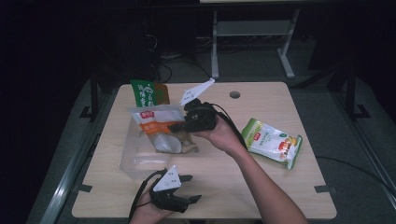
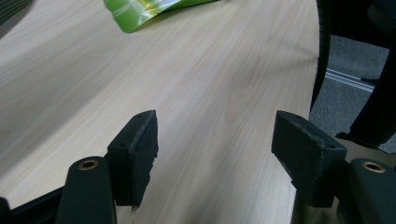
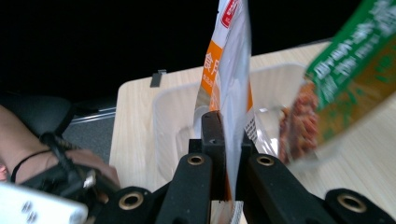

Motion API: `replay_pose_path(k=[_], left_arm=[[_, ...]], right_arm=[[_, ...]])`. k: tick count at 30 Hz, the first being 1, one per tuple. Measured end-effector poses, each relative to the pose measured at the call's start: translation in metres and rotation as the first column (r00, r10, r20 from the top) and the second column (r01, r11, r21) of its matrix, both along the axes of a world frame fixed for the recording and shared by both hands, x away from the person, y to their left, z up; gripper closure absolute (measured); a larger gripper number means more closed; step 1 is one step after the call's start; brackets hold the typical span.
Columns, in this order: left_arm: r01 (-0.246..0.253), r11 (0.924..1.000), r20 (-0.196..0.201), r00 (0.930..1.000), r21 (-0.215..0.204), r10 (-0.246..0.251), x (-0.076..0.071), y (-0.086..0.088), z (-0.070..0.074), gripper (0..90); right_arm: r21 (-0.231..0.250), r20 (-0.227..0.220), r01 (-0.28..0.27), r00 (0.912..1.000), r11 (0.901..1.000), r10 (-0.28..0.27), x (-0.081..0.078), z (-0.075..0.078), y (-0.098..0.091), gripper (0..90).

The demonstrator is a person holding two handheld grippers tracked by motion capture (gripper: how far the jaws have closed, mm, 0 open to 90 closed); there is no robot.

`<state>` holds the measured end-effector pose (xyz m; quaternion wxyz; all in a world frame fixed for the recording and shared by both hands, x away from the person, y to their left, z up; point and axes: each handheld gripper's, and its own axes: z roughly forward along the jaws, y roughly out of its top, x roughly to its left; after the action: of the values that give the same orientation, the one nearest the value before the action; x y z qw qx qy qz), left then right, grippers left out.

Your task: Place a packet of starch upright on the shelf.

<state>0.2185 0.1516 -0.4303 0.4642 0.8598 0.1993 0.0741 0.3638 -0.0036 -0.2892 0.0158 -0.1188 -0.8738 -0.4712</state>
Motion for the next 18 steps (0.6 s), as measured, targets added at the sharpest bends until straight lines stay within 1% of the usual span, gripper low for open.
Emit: replay_pose_path(k=[4,5,6,8,9,10,11,12,13,16,18], left_arm=[[0.002,1.0,0.005,1.0,0.002,-0.002,-0.002,-0.002,-0.002,31.3],[0.006,0.9999,0.0,1.0,0.01,-0.006,-0.002,-0.002,-0.002,31.3],[0.008,0.9999,-0.002,1.0,0.012,-0.008,-0.003,-0.003,-0.002,31.3],[0.016,0.9998,0.001,0.9999,0.014,-0.016,-0.004,-0.005,-0.004,31.2],[0.014,0.9999,-0.008,0.9999,0.004,-0.014,-0.005,-0.006,-0.005,31.1],[0.02,0.9997,-0.007,0.9998,0.016,-0.02,-0.005,-0.007,-0.005,31.1],[0.025,0.9995,-0.005,0.9997,0.018,-0.025,-0.006,-0.007,-0.005,31.1],[0.036,0.9989,0.005,0.9993,0.032,-0.036,-0.005,-0.007,-0.005,31.1],[0.031,0.9991,-0.002,0.9995,0.028,-0.031,-0.006,-0.007,-0.005,31.1],[0.031,0.9992,0.0,0.9995,0.027,-0.031,-0.007,-0.007,-0.005,30.1],[0.032,0.999,0.001,0.9995,0.03,-0.032,-0.007,-0.007,-0.005,30.1]], right_arm=[[0.019,-0.021,-0.033,0.9992,0.9993,0.033,0.004,-0.004,0.024,89.9],[0.02,-0.017,-0.043,0.9989,0.9989,0.044,0.005,-0.005,0.03,89.9],[0.021,-0.03,-0.052,0.9982,0.9984,0.052,0.006,-0.007,0.037,89.9],[0.023,-0.038,-0.067,0.997,0.9975,0.068,0.006,-0.009,0.048,89.9],[0.025,-0.044,-0.079,0.9958,0.9965,0.08,0.006,-0.011,0.056,89.9],[0.026,-0.046,-0.089,0.9948,0.9957,0.091,0.006,-0.014,0.062,89.9],[0.023,-0.048,-0.098,0.9939,0.9949,0.099,0.006,-0.016,0.067,89.9],[0.026,-0.06,-0.106,0.9924,0.9941,0.107,0.006,-0.019,0.071,89.9],[0.025,-0.065,-0.111,0.9915,0.9935,0.113,0.007,-0.021,0.074,89.9],[0.028,-0.088,-0.125,0.988,0.9918,0.127,0.009,-0.031,0.084,89.9],[0.032,-0.099,-0.123,0.9871,0.9919,0.126,0.01,-0.038,0.088,90.0]])
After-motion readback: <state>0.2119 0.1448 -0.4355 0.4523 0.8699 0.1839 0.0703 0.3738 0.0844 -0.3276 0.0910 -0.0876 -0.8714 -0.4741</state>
